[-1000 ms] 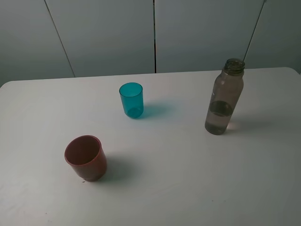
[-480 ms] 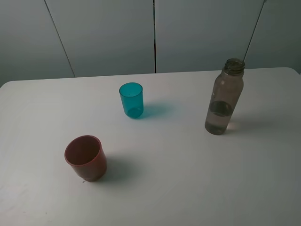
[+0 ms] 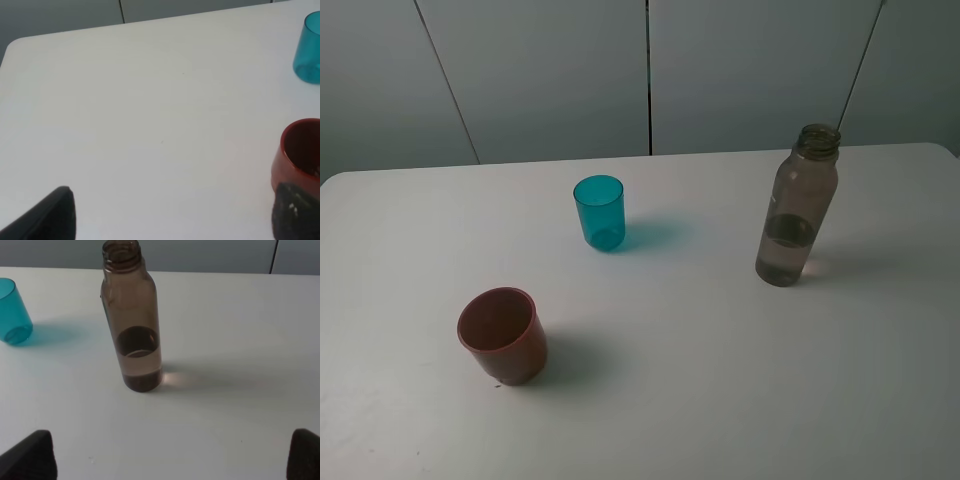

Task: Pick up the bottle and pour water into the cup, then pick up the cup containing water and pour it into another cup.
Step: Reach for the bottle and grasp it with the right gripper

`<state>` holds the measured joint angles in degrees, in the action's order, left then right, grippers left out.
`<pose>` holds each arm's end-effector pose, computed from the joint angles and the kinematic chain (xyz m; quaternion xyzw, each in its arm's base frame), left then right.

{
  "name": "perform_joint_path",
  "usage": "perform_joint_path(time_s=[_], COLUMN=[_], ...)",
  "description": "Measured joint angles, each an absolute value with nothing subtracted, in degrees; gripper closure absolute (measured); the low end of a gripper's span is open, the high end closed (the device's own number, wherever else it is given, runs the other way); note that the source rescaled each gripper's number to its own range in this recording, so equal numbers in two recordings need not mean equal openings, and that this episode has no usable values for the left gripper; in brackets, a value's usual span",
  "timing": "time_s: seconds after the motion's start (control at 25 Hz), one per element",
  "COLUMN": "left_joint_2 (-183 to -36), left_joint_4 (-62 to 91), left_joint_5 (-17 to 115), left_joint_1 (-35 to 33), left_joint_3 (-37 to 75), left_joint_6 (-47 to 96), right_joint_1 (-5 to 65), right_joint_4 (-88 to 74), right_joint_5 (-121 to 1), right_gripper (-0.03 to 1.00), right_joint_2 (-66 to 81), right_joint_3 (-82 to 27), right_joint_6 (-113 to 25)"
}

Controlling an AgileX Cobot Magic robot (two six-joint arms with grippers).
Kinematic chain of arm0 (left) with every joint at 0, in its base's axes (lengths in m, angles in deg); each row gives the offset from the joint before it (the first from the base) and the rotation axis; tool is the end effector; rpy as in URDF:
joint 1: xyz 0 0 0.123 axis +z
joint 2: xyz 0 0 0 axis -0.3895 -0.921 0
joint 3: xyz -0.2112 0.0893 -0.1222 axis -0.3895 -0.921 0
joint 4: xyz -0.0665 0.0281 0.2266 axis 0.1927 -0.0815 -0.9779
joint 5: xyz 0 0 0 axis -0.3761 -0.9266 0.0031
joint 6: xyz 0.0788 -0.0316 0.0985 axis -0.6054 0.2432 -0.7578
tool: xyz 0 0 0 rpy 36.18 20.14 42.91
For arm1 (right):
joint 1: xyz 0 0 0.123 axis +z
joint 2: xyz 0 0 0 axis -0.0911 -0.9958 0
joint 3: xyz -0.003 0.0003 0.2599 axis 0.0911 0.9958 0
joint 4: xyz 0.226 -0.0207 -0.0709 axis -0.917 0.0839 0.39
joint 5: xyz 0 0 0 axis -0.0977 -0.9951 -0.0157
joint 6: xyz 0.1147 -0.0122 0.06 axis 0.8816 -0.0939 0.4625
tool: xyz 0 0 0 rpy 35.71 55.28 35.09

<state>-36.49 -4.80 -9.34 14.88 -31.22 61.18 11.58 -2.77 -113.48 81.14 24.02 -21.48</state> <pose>0.0412 0.0056 0.2537 0.0367 0.8544 0.0004 0.5184 0.0381 0.0119 0.2496 -0.0532 0.8587 0.0586 0.5064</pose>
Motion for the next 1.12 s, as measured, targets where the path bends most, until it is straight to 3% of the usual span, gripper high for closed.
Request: perform_joint_path(time_s=[0.24,0.4,0.88,1.12], left_joint_2=[-36.5,-36.5,-36.5,-36.5], left_joint_4=[-4.8,-4.8,-4.8,-4.8], left_joint_5=[-9.3,-9.3,-9.3,-9.3], left_joint_1=[14.9,14.9,14.9,14.9], left_joint_3=[-31.2,-31.2,-31.2,-31.2], left_joint_6=[61.2,61.2,61.2,61.2], right_joint_1=[11.6,11.6,11.6,11.6], right_joint_4=[-2.9,-2.3,-5.4,-7.7], right_joint_5=[-113.8,-113.7,-80.1,-76.7], right_gripper=[-0.03,-0.03,-0.03,-0.03], right_joint_2=[80.6,72.6,41.0,35.3], right_joint_3=[23.9,21.0,15.4,15.5], right_joint_6=[-21.5,-21.5,-24.3,-24.4])
